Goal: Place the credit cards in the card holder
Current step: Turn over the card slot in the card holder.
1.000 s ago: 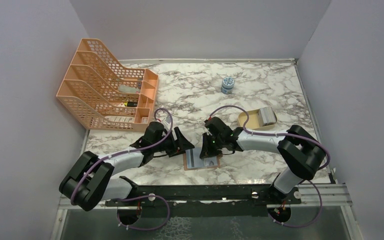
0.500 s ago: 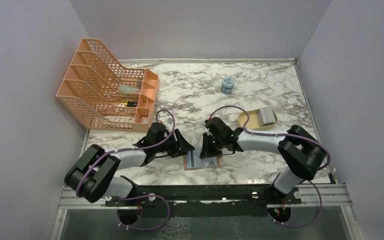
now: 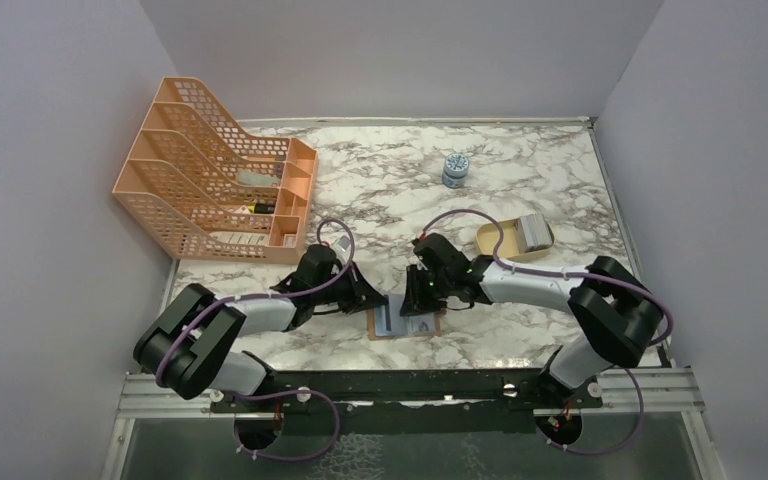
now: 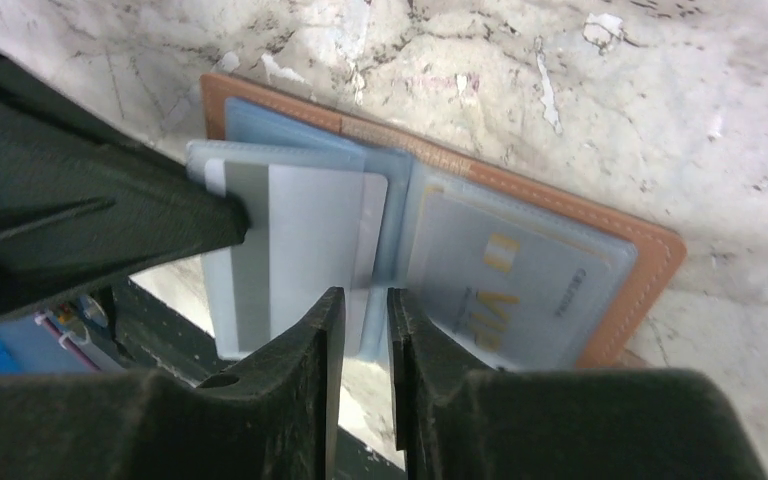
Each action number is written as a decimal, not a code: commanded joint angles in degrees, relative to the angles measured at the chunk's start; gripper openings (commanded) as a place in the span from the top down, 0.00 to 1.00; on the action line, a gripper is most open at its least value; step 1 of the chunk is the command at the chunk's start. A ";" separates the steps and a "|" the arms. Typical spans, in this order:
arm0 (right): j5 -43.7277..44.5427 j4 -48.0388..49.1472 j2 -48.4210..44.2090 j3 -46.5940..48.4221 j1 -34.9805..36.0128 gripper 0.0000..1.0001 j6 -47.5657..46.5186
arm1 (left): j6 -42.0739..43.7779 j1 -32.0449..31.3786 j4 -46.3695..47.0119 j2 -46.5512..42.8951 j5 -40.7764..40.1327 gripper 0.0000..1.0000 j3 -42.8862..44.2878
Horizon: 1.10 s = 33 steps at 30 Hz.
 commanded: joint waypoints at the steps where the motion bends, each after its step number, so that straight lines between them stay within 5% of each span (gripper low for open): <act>1: 3.50 -5.64 -5.95 -0.18 0.43 0.75 -1.52 | 1.39 -0.25 1.16 1.09 0.98 1.00 2.05; 12: 12.22 -14.11 -20.13 -0.25 0.43 0.69 -2.16 | 14.17 -0.25 -23.36 1.96 -6.61 0.99 15.44; 18: 13.74 -15.74 -23.07 -0.39 0.43 0.68 -2.33 | 11.56 -1.72 -21.81 1.93 -3.13 0.66 17.15; 33: 19.80 -20.51 -33.50 2.35 0.43 0.67 -3.20 | 6.54 -12.21 -13.77 6.86 -5.13 0.57 20.98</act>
